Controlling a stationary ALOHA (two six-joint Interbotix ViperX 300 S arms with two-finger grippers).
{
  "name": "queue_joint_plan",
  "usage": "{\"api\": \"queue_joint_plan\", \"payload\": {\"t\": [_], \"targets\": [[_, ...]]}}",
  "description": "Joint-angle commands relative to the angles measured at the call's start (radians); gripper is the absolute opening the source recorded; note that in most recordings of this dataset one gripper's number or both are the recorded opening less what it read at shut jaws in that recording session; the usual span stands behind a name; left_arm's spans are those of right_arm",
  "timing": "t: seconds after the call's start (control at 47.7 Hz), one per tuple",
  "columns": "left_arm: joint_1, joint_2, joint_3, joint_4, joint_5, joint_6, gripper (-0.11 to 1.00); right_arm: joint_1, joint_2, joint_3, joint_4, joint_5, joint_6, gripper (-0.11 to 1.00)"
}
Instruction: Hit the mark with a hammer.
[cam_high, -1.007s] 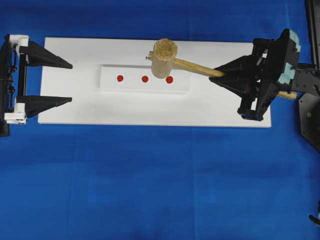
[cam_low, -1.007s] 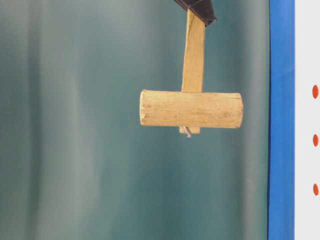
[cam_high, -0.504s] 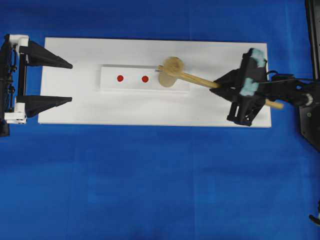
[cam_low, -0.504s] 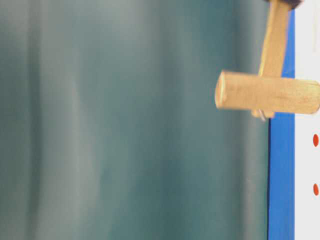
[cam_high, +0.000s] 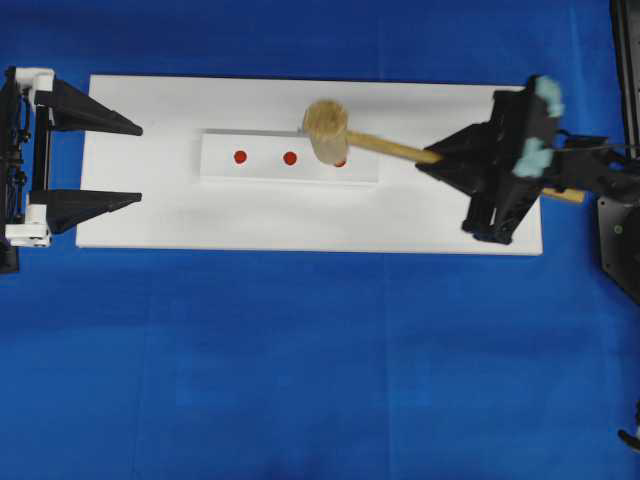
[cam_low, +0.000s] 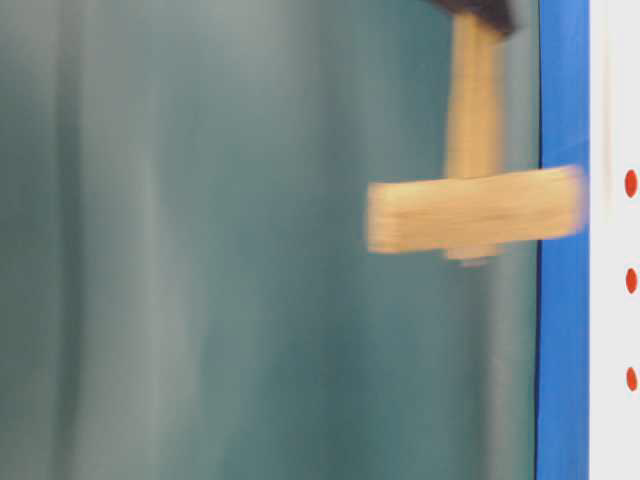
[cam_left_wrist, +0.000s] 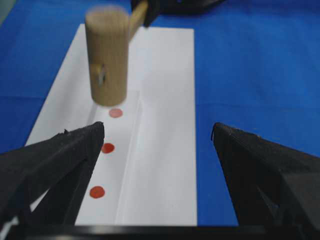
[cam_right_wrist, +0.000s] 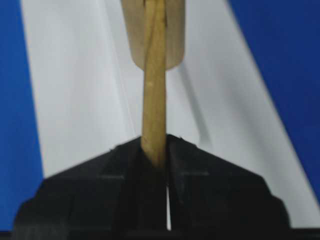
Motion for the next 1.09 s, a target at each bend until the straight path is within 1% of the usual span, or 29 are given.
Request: {"api": "queue_joint_plan", "payload": {"t": [0.0,0.189,0.315,0.567,0.902,1.07], "targets": [[0.003,0.000,-0.008,0.000,-0.005,0.000,0.87,0.003,-0.055,-0.018,-0.017,-0.003,-0.003,0.02],[0.002,0.000,-0.008,0.000,-0.005,0.000,0.87,0.003,-0.052,-0.020,-0.020,0.005,-0.003,0.02],[0.003,0.000,-0.008,0.000,-0.005,-0.003,0.87,0.015,-0.020,-0.051,-0.021,0.005,-0.003,0.02],[0.003,0.000,-0.008,0.000,-0.005,-0.003,0.87,0.040,0.074,-0.155,-0.021,0.014,-0.003,0.02],[0.003,-0.002,-0.008,0.000,-0.005,-0.002,0.87,0.049,0.241,-0.311,-0.021,0.012,-0.003,0.02],[0.003,0.000,-0.008,0.000,-0.005,-0.002,0.87,0.055,0.282,-0.356,-0.021,0.012,-0.003,0.02]]}}
